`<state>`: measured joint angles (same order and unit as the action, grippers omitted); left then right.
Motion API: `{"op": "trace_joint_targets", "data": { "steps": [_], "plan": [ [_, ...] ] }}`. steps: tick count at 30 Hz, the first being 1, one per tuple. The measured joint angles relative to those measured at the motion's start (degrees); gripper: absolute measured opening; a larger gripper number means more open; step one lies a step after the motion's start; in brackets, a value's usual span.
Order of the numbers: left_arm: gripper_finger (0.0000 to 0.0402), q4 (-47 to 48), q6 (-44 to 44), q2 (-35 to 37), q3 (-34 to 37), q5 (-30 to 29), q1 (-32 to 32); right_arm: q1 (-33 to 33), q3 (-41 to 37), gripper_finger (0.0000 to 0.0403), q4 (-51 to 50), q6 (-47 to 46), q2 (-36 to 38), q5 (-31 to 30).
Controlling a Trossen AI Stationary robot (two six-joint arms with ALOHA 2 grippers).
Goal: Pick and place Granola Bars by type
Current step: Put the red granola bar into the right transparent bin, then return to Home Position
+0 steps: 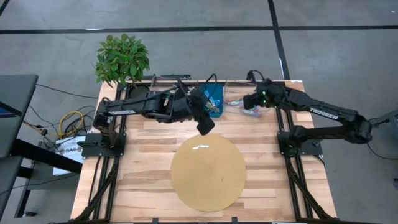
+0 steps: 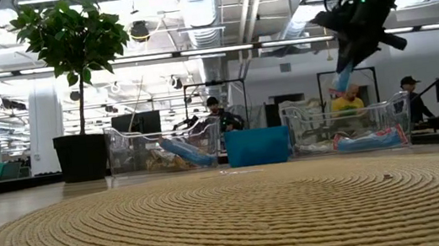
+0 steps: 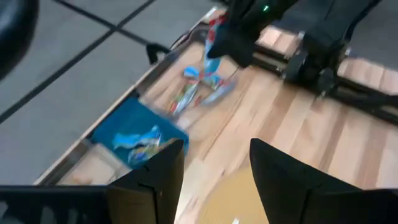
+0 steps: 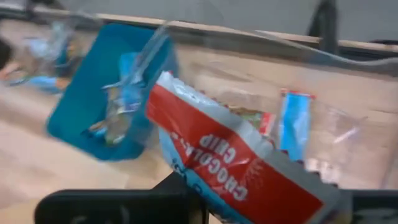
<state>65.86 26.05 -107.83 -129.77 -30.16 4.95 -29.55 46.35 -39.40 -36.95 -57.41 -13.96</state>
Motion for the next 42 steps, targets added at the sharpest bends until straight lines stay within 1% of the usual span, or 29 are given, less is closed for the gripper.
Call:
{"op": "trace_joint_targets", "data": {
  "steps": [2,6,9,11,15,19,23,27,30,34,36,42],
  "plan": [
    [0.0174,-2.40,-0.90,-0.12,0.85,0.48,-0.69,-2.01,-0.01,0.0039,-0.11,-0.02,-0.84,0.01],
    [0.0173,-2.97,-0.79,-0.04,0.86,0.90,-1.57,-4.39,-0.02,0.0038,-0.39,0.14,-2.39,0.28],
    [0.0173,-2.80,-0.67,-0.07,1.46,2.14,-1.72,-4.73,-0.02,0.0054,-0.21,2.76,-2.89,0.83],
    [0.0173,-2.13,-0.63,-0.15,1.51,2.32,-1.72,-4.73,-0.02,0.0073,-0.13,4.36,-2.93,1.48],
    [0.0173,-1.90,-0.55,-0.09,1.50,2.43,-1.59,-4.72,-0.02,0.0123,0.50,4.46,-2.70,1.79],
    [0.0173,-1.68,-0.40,-0.09,1.50,2.57,-1.45,-2.53,-0.02,0.0174,1.09,4.56,0.02,1.29],
    [0.0173,-0.36,-0.37,-0.09,1.50,2.59,-0.80,2.10,-0.78,0.0211,3.77,9.52,5.48,0.01],
    [0.0173,0.46,-0.13,-0.09,1.65,2.66,-0.26,6.64,-6.22,0.0230,10.37,10.07,12.99,0.25],
    [0.0173,0.85,0.21,-0.09,1.67,2.66,-0.09,9.47,-11.61,0.0233,15.97,9.52,18.82,2.51],
    [0.0173,0.89,0.43,-0.09,1.67,2.70,-0.06,13.40,-18.75,0.0229,23.98,8.46,26.62,8.98],
    [0.0173,1.02,0.95,-0.09,1.69,2.95,-0.06,15.77,-21.99,0.0227,27.73,7.57,30.93,11.17],
    [0.0173,2.28,2.96,-0.09,1.70,3.14,-0.06,24.41,-29.57,0.0224,35.94,3.94,42.07,11.50]
  ]
}}
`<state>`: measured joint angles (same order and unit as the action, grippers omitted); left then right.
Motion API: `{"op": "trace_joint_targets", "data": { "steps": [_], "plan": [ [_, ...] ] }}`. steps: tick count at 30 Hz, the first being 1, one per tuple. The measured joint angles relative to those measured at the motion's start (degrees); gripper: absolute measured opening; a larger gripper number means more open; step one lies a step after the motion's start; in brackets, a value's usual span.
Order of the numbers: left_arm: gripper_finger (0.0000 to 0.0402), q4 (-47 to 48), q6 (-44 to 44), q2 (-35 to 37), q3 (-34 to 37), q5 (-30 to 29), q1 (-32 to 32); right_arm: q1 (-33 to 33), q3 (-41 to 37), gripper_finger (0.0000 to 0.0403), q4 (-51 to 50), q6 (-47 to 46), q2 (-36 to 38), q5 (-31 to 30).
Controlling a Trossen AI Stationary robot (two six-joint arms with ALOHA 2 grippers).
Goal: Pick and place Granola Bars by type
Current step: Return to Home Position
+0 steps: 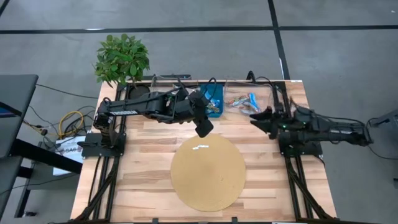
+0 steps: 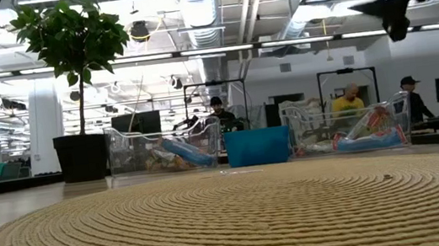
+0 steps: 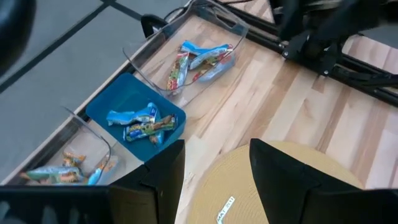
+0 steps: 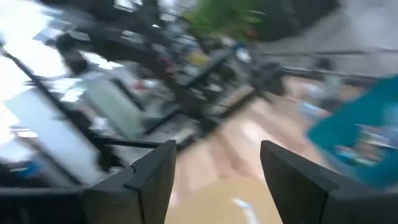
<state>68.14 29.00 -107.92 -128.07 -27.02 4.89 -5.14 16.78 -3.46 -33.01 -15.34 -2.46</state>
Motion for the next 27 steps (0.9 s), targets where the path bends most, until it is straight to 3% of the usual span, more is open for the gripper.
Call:
{"op": "trace_joint_targets", "data": {
  "steps": [5,11,20,27],
  "plan": [
    [0.0173,1.69,1.87,0.00,0.02,0.87,0.00,8.10,-4.70,0.0221,6.76,2.41,6.21,-2.32],
    [0.0173,3.30,3.84,0.00,0.04,0.84,0.00,15.96,-8.62,0.0209,13.03,7.50,8.44,-8.87],
    [0.0173,3.60,4.06,0.00,0.04,0.81,0.04,20.66,-16.17,0.0195,23.69,13.54,8.46,-7.81],
    [0.0173,3.86,3.24,0.00,0.04,0.80,0.13,20.78,-16.33,0.0188,17.22,17.69,8.82,-4.30]
  ]
}}
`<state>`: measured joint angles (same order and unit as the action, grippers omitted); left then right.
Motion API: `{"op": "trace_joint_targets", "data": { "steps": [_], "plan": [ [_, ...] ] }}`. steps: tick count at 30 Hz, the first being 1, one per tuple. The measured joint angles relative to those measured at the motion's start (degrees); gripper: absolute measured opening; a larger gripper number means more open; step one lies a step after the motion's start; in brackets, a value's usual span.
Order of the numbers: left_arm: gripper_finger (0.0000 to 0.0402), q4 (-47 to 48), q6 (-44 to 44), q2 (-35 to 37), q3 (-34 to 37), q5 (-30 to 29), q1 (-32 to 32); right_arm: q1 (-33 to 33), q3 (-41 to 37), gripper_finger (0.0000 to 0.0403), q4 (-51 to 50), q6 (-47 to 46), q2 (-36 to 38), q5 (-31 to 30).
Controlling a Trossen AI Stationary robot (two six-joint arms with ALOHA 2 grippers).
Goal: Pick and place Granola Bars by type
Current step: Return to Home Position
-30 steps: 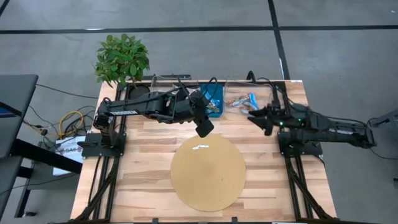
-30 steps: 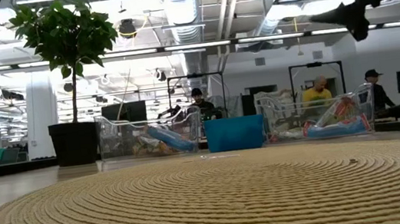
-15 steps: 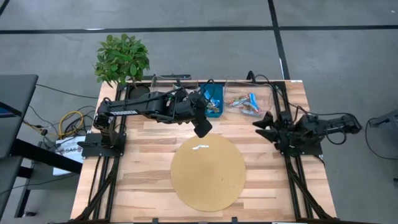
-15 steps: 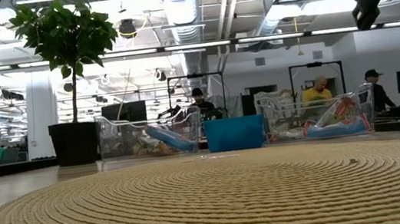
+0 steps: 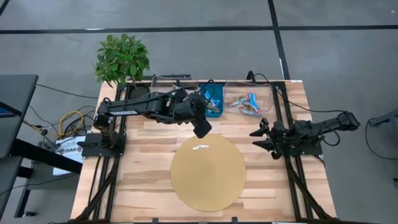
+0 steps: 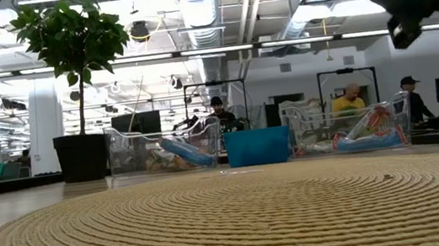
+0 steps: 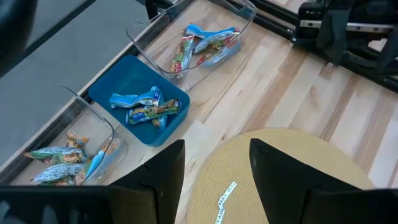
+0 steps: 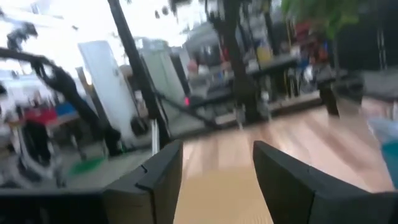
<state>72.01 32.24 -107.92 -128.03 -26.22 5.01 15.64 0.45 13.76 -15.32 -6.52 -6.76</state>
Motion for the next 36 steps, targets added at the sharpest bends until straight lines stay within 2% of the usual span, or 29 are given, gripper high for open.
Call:
{"op": "trace_joint_targets", "data": {
  "steps": [7,17,21,25,28,32,36],
  "plan": [
    [0.0173,2.43,-0.22,0.00,0.00,0.08,0.05,-0.02,-0.01,0.0163,-12.27,0.92,1.81,2.38],
    [0.0173,2.90,-1.36,0.00,0.00,0.42,0.05,-0.02,0.87,0.0128,-14.45,1.84,1.68,1.98],
    [0.0173,3.29,2.34,0.00,0.00,5.32,0.70,-0.01,0.91,0.0128,-14.56,1.82,1.68,2.00],
    [0.0174,4.76,-7.09,0.00,0.00,13.53,1.86,0.00,0.94,0.0130,-14.60,1.82,1.68,2.00],
    [0.0174,6.69,-12.88,0.04,0.23,15.06,2.28,-0.01,0.94,0.0129,-14.63,1.82,1.68,2.01],
    [0.0174,2.80,-15.49,1.63,8.11,16.61,2.19,0.00,0.96,0.0128,-14.65,1.80,1.68,2.00],
    [0.0174,-12.48,-19.67,3.83,22.00,28.36,2.28,0.00,0.98,0.0129,-14.69,1.80,1.68,2.00]
  ]
}}
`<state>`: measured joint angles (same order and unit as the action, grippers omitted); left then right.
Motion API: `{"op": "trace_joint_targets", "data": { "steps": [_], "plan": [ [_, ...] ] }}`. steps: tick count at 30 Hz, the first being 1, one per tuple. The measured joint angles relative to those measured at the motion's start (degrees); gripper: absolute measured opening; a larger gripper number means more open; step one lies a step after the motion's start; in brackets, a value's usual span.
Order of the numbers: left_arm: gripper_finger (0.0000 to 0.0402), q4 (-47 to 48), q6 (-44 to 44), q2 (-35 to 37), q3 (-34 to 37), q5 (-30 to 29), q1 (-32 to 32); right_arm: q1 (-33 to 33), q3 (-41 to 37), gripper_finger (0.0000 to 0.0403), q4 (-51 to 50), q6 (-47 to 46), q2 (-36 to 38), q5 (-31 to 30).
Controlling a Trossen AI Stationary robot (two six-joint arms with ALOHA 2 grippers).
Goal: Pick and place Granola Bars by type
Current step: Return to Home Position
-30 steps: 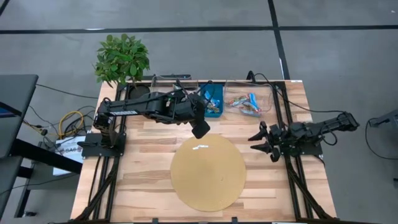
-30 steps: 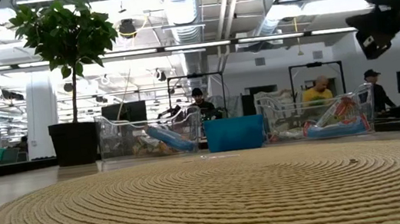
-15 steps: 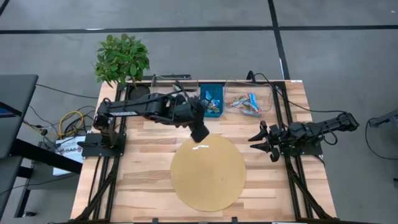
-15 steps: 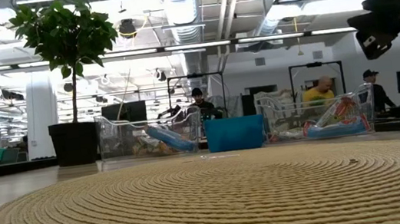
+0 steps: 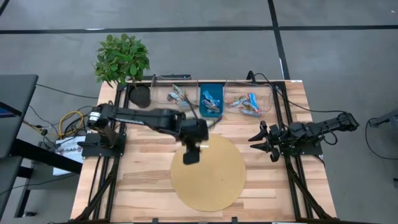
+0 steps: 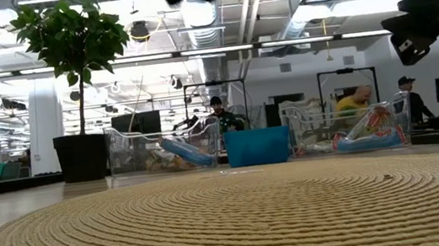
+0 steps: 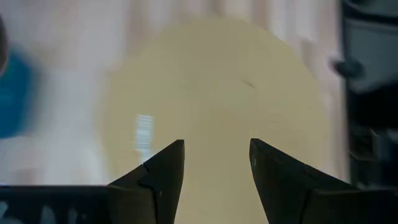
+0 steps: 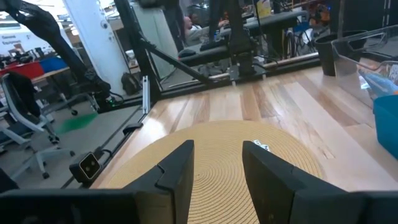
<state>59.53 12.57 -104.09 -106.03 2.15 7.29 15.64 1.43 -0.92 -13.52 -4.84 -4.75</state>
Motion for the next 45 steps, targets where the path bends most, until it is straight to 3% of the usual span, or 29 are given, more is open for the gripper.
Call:
{"op": "trace_joint_targets", "data": {
  "steps": [4,9,16,23,33,45],
  "plan": [
    [0.0174,-8.02,-1.59,0.40,12.60,10.88,0.00,0.00,0.00,0.0129,-0.01,-0.02,0.00,0.00],
    [0.0173,-16.94,-2.12,4.59,29.61,14.90,-0.11,-0.02,0.00,0.0128,-0.01,-0.02,0.00,0.00],
    [0.0173,-44.53,3.93,21.09,57.92,18.56,-0.04,-0.02,0.00,0.0128,-0.03,-0.02,-0.02,0.00],
    [0.0173,-54.08,6.38,39.66,76.90,18.16,0.17,0.00,0.04,0.0128,-0.13,-0.02,-0.01,0.08],
    [0.0173,-63.81,10.17,65.03,95.85,15.01,0.66,0.00,0.04,0.0128,-0.09,-0.03,-0.02,0.06],
    [0.0173,-63.98,4.36,88.49,102.52,6.92,1.18,0.00,0.04,0.0127,-0.05,-0.04,-0.01,0.04]
  ]
}}
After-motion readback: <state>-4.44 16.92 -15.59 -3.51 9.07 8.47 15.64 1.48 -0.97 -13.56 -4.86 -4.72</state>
